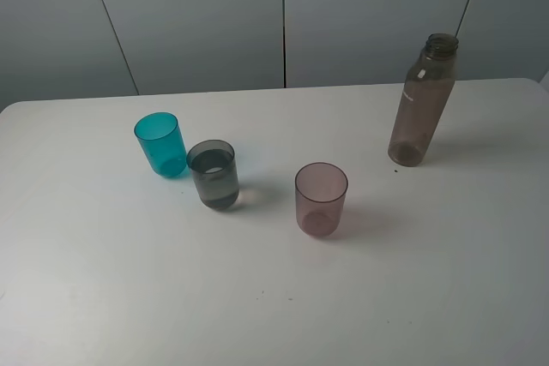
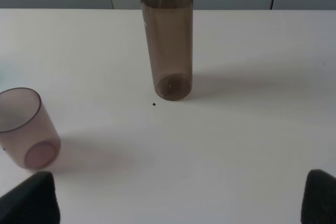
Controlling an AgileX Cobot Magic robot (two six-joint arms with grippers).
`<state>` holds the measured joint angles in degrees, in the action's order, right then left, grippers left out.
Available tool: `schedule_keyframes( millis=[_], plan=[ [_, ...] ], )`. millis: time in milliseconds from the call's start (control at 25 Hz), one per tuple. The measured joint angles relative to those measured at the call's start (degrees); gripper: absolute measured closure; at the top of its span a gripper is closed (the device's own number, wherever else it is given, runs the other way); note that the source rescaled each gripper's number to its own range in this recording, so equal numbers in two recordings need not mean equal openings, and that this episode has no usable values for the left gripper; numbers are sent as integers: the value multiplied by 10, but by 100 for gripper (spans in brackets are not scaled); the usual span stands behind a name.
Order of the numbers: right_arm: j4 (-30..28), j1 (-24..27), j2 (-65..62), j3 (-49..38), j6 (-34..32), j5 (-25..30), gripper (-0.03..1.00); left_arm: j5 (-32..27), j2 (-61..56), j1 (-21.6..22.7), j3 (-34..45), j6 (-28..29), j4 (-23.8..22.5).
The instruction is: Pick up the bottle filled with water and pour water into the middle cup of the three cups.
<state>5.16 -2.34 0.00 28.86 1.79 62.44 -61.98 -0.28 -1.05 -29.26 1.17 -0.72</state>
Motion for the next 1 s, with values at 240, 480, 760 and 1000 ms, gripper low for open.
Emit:
schedule_keyframes(
  millis=[240, 480, 760, 1000],
  plan=[
    [0, 0, 0, 0, -2, 0, -3, 0, 0, 0, 0, 0, 0],
    [0, 0, 0, 0, -2, 0, -3, 0, 0, 0, 0, 0, 0],
    [0, 0, 0, 0, -2, 0, -3, 0, 0, 0, 0, 0, 0],
    [0, 0, 0, 0, 17, 0, -3, 0, 0, 0, 0, -1, 0]
  ],
)
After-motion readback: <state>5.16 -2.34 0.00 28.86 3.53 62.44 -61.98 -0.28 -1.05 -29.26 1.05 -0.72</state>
